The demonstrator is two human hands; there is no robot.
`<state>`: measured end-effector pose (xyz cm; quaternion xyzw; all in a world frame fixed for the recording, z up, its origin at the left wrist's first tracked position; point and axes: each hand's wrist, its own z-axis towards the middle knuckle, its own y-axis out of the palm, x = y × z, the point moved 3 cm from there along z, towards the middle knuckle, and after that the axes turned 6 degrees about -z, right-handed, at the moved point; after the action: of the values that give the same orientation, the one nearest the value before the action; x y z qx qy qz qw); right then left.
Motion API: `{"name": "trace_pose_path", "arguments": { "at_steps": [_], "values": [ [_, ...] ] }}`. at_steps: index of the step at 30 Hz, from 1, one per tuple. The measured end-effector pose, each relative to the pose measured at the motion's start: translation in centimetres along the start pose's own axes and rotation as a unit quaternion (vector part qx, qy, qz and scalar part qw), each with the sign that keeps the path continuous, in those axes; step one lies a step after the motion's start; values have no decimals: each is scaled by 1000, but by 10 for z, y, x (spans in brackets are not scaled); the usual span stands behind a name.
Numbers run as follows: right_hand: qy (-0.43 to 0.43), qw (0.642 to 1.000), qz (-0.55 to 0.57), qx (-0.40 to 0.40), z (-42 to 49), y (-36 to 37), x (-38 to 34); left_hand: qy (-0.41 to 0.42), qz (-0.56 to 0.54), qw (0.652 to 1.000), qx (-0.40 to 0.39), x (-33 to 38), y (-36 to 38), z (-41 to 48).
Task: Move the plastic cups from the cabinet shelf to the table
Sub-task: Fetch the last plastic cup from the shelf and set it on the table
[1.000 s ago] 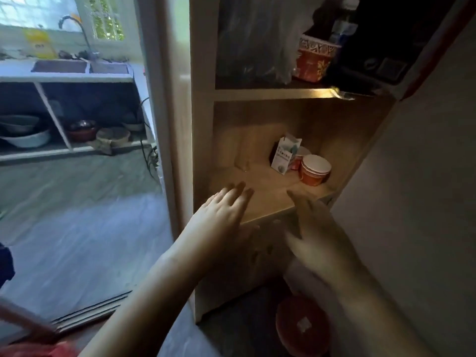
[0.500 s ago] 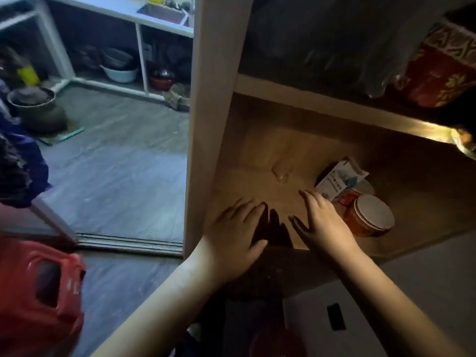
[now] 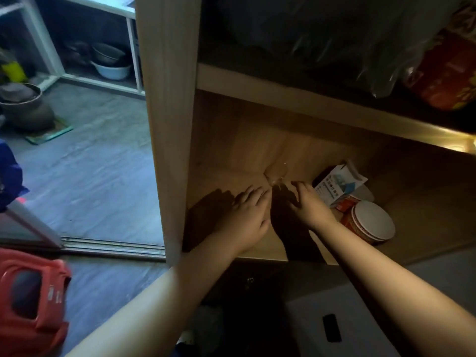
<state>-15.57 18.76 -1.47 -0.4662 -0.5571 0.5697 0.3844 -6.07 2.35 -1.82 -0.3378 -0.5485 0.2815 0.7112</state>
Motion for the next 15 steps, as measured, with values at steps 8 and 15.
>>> {"name": "trace_pose_path", "arguments": {
  "at_steps": [8,15],
  "values": [
    [-41,998,-34,-20,19,-6,19,-24,69,995,-72,-18,30,62],
    [-76,996,-36,-3,28,-2,29,-19,93,991,-90,-26,46,95]
  ]
}}
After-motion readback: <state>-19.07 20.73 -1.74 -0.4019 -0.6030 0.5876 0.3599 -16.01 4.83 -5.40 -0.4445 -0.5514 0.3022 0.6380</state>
